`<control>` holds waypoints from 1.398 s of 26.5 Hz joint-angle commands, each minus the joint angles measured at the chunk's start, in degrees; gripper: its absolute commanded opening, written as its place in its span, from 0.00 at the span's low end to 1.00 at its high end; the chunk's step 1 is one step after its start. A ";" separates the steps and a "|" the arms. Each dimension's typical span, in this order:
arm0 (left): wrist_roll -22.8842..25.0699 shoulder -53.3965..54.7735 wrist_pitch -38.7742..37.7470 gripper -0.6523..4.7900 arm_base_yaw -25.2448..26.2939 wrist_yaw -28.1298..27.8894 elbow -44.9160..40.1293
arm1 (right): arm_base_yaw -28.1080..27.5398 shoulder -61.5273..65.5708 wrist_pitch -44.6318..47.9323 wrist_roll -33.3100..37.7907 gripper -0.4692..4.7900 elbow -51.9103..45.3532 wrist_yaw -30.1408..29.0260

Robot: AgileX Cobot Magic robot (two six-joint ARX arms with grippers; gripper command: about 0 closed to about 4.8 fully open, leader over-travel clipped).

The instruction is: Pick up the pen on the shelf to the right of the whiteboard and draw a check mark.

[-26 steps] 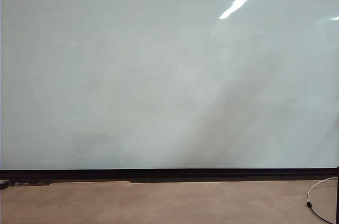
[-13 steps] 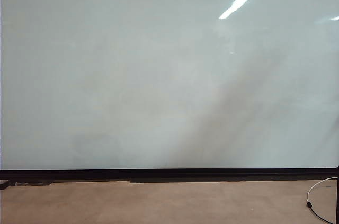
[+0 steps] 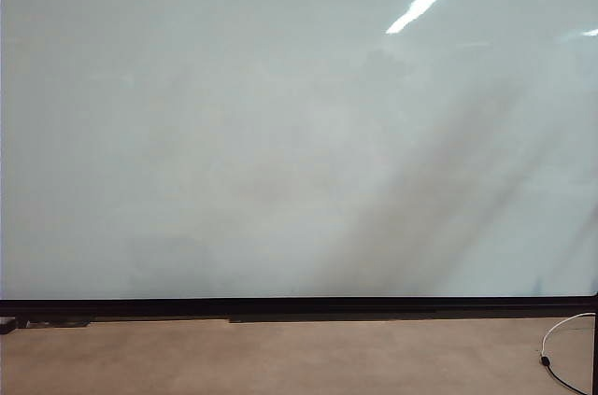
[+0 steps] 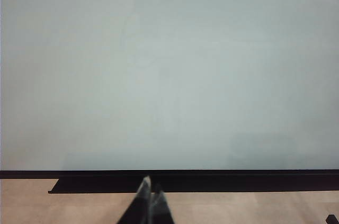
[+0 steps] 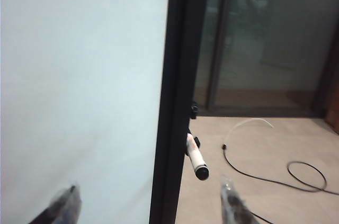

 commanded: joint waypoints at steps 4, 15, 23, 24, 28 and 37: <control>0.24 0.04 0.72 0.11 0.00 0.02 0.17 | -6.16 6.56 9.57 0.81 0.72 0.33 -9.35; 0.24 0.04 0.72 0.11 0.00 0.02 0.17 | -8.70 23.78 26.40 3.15 0.72 0.35 -12.35; 0.24 0.04 0.72 0.11 0.00 0.02 0.15 | -9.40 41.83 42.47 6.69 0.72 2.12 -15.15; 0.24 0.04 0.72 0.11 0.00 0.00 0.15 | -9.38 43.15 42.60 6.71 0.72 2.69 -15.34; 0.24 0.04 0.72 0.11 0.00 0.00 0.17 | -9.22 47.56 44.94 6.71 0.69 4.70 -15.37; 0.24 0.04 0.72 0.11 0.00 0.02 0.17 | -9.27 55.87 45.40 4.68 0.69 10.91 -16.70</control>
